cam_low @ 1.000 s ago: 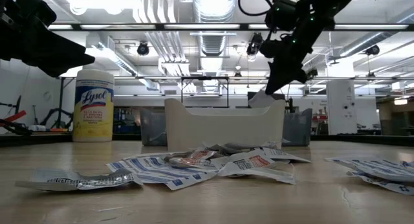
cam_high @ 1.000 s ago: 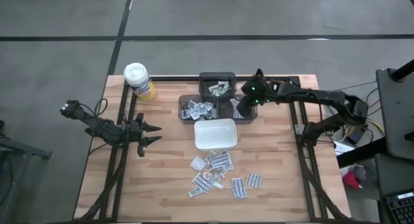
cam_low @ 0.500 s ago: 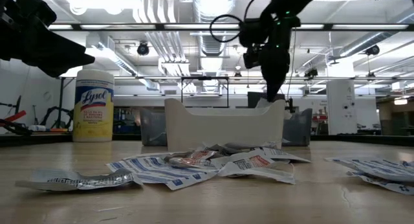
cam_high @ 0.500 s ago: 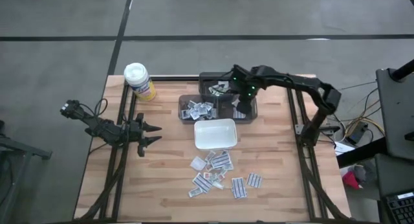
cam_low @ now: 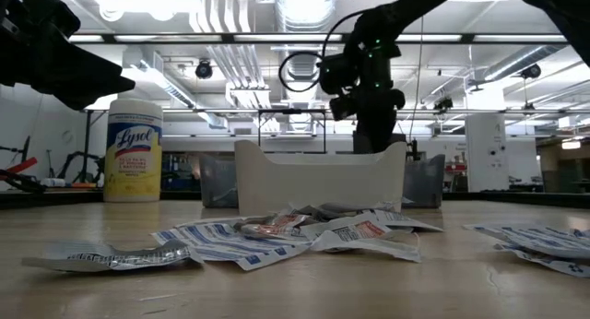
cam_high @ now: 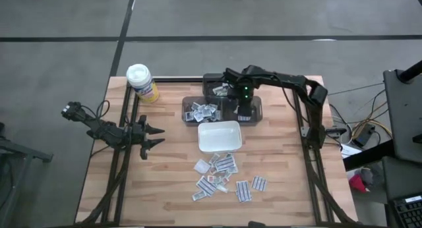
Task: Pick & Place First Aid Supplies
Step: Put the blue bandage into the right black bin
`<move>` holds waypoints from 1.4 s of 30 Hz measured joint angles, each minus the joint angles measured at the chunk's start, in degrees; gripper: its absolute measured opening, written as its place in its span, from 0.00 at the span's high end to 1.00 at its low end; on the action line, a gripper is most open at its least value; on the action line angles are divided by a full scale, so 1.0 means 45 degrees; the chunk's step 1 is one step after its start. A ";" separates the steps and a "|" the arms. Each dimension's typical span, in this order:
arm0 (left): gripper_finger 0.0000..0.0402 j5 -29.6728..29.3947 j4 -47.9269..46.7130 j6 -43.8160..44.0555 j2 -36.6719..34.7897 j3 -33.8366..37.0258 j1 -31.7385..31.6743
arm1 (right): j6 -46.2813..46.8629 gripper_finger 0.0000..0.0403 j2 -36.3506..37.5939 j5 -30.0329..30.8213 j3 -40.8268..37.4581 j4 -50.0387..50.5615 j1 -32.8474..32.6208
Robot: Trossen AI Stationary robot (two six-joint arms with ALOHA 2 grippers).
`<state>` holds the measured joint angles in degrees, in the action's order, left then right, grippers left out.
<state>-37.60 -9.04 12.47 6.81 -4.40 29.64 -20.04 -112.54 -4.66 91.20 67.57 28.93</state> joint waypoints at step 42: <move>0.56 0.0005 0.0007 -0.0015 0.0000 0.0000 0.0007 | 0.8581 0.98 0.5470 -0.0992 0.0952 0.1282 -0.6395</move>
<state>-37.58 -9.01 12.40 6.81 -4.40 29.67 18.58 -87.93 -9.13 95.48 73.34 0.15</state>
